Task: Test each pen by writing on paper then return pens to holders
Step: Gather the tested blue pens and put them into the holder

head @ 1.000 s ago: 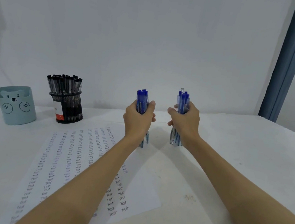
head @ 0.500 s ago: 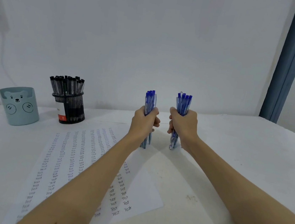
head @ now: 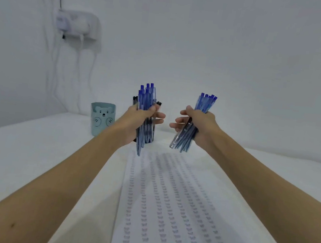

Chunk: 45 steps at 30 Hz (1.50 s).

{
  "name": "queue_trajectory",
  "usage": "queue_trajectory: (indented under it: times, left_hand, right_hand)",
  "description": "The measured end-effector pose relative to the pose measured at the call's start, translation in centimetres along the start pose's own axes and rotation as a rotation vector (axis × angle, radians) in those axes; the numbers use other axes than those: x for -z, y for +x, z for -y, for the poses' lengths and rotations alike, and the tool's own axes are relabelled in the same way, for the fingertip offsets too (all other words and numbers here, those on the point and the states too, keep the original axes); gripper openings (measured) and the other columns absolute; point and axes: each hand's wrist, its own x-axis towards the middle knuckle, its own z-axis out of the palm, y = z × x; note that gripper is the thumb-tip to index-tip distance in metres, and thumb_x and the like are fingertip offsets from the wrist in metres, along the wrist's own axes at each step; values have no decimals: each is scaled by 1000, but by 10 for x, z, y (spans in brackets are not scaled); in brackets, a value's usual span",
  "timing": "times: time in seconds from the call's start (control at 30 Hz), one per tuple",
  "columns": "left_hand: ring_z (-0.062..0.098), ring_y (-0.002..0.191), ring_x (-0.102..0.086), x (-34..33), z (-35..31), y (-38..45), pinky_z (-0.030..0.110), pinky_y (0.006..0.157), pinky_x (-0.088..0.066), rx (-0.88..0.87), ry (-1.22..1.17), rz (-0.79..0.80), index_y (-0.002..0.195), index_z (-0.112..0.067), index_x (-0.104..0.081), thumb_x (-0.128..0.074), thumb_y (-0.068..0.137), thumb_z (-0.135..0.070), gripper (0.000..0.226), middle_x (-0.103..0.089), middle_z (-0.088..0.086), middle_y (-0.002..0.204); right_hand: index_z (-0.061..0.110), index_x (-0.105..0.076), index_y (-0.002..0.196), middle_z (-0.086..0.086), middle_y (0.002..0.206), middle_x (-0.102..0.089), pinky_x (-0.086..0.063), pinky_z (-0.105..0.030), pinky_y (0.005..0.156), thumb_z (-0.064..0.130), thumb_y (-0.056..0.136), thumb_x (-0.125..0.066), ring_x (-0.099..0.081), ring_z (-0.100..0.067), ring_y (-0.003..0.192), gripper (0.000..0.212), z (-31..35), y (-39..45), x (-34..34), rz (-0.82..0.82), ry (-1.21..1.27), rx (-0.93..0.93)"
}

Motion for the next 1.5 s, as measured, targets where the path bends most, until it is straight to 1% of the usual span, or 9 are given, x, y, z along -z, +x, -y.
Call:
queue_trajectory:
  times: [0.2, 0.37, 0.53, 0.73, 0.97, 1.17, 1.23, 1.37, 1.5]
  left_hand:
    - [13, 69, -59, 106, -13, 12, 25, 68, -48, -32, -82, -170, 91, -14, -54, -44, 99, -13, 13, -55, 1, 69]
    - [16, 82, -65, 152, -33, 48, 32, 76, -48, -132, -96, -266, 95, -16, -51, -41, 100, -16, 11, -63, 3, 79]
    - [15, 83, -66, 169, -40, 102, 32, 83, -48, -295, -92, -391, 101, -15, -45, -40, 101, -18, 6, -66, 4, 81]
    - [12, 99, -62, 165, -21, 139, 32, 98, -41, -421, 30, -463, 108, -19, -40, -35, 102, -25, 9, -67, -5, 86]
    - [16, 98, -60, 178, 12, 146, 27, 83, -42, -275, 229, -476, 107, -18, -48, -43, 99, -25, 12, -67, -1, 95]
    - [19, 75, -53, 189, 25, 140, 21, 61, -38, -66, 337, -471, 80, -11, -54, -58, 83, -14, 6, -61, 6, 82]
    - [21, 75, -52, 191, 26, 139, 24, 68, -42, -32, 338, -457, 75, -15, -52, -60, 81, -14, 10, -57, 3, 78]
    - [21, 98, -58, 189, 25, 136, 30, 82, -46, -33, 329, -420, 108, -23, -56, -58, 81, -14, 28, -62, 6, 105]
    - [20, 95, -57, 186, 23, 134, 31, 85, -45, -31, 328, -405, 102, -22, -61, -52, 85, -14, 21, -62, 2, 97]
  right_hand:
    - [5, -52, 82, -12, 65, -59, -54, -38, 71, 20, 101, -44, -62, -25, 58, 25, 2, 23, -110, 171, -41, 12]
    - [8, -52, 81, -10, 64, -61, -47, -29, 59, 25, 101, -43, -65, -23, 59, 28, 7, 62, -176, 219, -55, 120]
    - [8, -53, 80, -10, 61, -62, -48, -27, 56, 29, 100, -45, -64, -21, 57, 30, 2, 108, -215, 175, -9, 192]
    - [10, -58, 85, -5, 65, -65, -53, -29, 74, 33, 98, -48, -65, -15, 59, 28, -25, 141, -242, 47, 30, 288]
    - [4, -62, 104, -7, 79, -70, -50, -17, 57, 19, 92, -59, -63, -9, 57, 19, -62, 150, -250, 47, -181, 287]
    - [14, -47, 71, -16, 97, -69, -48, -25, 57, 5, 82, -63, -67, -25, 82, 21, -75, 149, -254, -17, -268, 248]
    - [14, -46, 67, -15, 90, -66, -50, -27, 57, 0, 79, -62, -65, -26, 78, 24, -76, 148, -252, -10, -279, 260]
    - [10, -53, 77, -8, 85, -59, -50, -29, 61, 2, 74, -68, -59, -24, 76, 17, -73, 144, -248, 2, -264, 281]
    - [8, -53, 84, -8, 82, -56, -43, -25, 55, 7, 73, -72, -50, -19, 68, 22, -69, 139, -243, -4, -236, 282]
